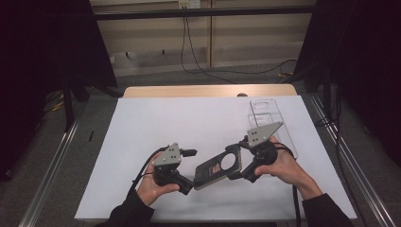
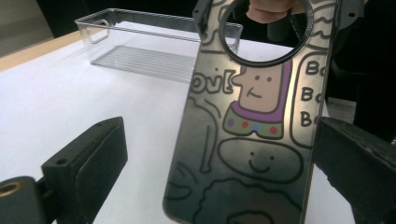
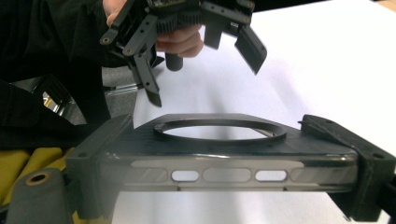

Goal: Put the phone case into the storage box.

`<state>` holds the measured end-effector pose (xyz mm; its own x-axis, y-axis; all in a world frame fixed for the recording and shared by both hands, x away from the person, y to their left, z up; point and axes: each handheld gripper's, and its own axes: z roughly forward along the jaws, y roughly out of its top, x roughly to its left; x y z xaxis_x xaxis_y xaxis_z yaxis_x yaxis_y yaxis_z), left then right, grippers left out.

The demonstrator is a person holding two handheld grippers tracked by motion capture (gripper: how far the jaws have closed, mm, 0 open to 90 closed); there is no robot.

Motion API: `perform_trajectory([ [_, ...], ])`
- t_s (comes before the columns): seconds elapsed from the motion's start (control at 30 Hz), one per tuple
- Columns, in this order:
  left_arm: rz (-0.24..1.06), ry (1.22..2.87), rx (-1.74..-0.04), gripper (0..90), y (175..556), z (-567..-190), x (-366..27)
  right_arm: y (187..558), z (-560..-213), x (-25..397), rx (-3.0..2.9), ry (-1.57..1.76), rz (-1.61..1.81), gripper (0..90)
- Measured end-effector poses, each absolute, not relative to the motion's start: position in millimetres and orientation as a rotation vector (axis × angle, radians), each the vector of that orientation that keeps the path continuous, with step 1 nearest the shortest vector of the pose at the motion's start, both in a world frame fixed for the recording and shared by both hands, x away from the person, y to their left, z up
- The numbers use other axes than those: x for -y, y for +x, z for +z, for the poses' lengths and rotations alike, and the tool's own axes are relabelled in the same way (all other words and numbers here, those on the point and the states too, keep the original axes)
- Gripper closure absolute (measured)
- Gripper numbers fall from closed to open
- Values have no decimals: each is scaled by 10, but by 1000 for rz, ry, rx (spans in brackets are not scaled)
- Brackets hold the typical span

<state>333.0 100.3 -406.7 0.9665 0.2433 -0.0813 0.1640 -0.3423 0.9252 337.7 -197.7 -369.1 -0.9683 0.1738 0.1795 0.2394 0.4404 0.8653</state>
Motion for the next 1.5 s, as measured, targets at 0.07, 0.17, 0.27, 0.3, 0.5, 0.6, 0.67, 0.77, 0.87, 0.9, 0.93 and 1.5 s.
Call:
perform_trajectory([
  [0.07, 112, 1927, -305, 30, 3322, -4051, -1021, 3374, -3682, 1985, 2624, -387, -1577, 116],
  [0.17, 150, 1923, -325, 27, 3304, -4044, -1066, 3381, -3666, 2005, 2619, -407, -1592, 117],
  [0.27, 185, 1922, -354, 26, 3286, -4059, -1119, 3392, -3660, 2037, 2620, -437, -1600, 117],
  [0.3, 196, 1929, -363, 26, 3283, -4063, -1142, 3399, -3661, 2049, 2622, -449, -1602, 117],
  [0.5, 246, 1911, -437, 24, 3266, -4086, -1281, 3410, -3646, 2097, 2620, -488, -1620, 117],
  [0.6, 261, 1917, -477, 27, 3265, -4108, -1370, 3415, -3642, 2120, 2620, -510, -1630, 117],
  [0.67, 284, 1908, -509, 27, 3256, -4122, -1429, 3415, -3638, 2135, 2620, -532, -1635, 116],
  [0.77, 302, 1886, -538, 24, 3231, -4134, -1511, 3422, -3630, 2170, 2623, -572, -1648, 117],
  [0.87, 329, 1851, -569, 23, 3192, -4127, -1608, 3427, -3626, 2198, 2626, -598, -1653, 116],
  [0.9, 341, 1845, -574, 23, 3178, -4118, -1635, 3430, -3625, 2208, 2627, -610, -1650, 117],
  [0.93, 351, 1832, -582, 22, 3165, -4110, -1658, 3434, -3626, 2215, 2626, -620, -1650, 116],
  [1.5, 519, 1741, -755, 23, 3083, -4205, -2049, 3482, -3619, 2342, 2620, -806, -1692, 117],
])
